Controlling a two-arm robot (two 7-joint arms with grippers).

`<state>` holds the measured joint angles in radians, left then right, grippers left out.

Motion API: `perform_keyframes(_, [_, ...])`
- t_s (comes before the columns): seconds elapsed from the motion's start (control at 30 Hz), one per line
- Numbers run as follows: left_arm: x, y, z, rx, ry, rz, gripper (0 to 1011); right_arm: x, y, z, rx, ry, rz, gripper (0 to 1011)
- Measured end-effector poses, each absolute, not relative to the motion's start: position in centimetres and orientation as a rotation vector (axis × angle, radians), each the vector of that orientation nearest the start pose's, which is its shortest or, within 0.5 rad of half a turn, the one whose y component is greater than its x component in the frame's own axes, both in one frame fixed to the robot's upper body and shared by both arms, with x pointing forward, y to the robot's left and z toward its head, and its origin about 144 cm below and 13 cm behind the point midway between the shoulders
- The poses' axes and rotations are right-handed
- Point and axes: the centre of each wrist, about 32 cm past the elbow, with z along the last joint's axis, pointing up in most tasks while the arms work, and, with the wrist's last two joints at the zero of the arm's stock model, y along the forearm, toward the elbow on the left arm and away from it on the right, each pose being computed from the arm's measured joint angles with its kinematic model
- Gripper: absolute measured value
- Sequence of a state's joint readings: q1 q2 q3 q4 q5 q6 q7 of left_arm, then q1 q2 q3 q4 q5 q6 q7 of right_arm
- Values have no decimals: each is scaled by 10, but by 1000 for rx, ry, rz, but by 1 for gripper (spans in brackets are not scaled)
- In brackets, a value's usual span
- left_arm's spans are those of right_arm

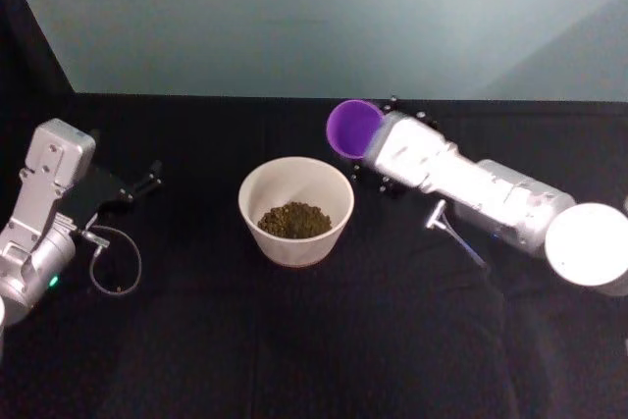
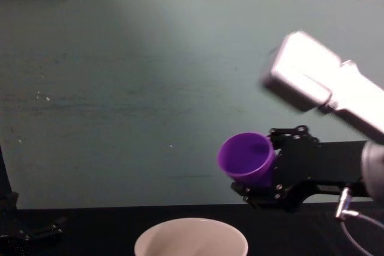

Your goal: Pick up the cup and pour the mung beans from the cup into the bowl.

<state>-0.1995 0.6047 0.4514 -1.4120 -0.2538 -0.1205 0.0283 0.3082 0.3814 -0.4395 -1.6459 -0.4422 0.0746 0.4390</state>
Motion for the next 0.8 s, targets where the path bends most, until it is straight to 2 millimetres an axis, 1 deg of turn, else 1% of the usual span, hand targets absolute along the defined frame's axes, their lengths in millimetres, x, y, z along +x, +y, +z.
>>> perform_keyframes(0.03, [489, 310, 1140, 304, -285, 1248, 1000, 510, -208, 1236, -537, -686, -774, 720])
perform_keyframes(0.1, [489, 310, 1140, 304, -285, 1248, 1000, 512, -214, 1234, -503, -639, -784, 720])
perform_keyframes(0.2, [489, 310, 1140, 304, -285, 1248, 1000, 518, -230, 1225, -417, -504, -815, 720])
perform_keyframes(0.33, [489, 310, 1140, 304, -285, 1248, 1000, 523, -243, 1214, -345, -383, -839, 720])
perform_keyframes(0.4, [489, 310, 1140, 304, -285, 1248, 1000, 527, -254, 1201, -274, -258, -862, 720])
perform_keyframes(0.5, [489, 310, 1140, 304, -285, 1248, 1000, 530, -260, 1190, -229, -171, -875, 720])
perform_keyframes(0.53, [489, 310, 1140, 304, -285, 1248, 1000, 531, -264, 1183, -205, -118, -884, 720])
perform_keyframes(0.6, [489, 310, 1140, 304, -285, 1248, 1000, 532, -266, 1177, -190, -76, -891, 720])
perform_keyframes(0.63, [489, 310, 1140, 304, -285, 1248, 1000, 532, -269, 1171, -176, -35, -895, 720])
perform_keyframes(0.8, [489, 310, 1140, 304, -285, 1248, 1000, 533, -272, 1157, -156, 31, -898, 720])
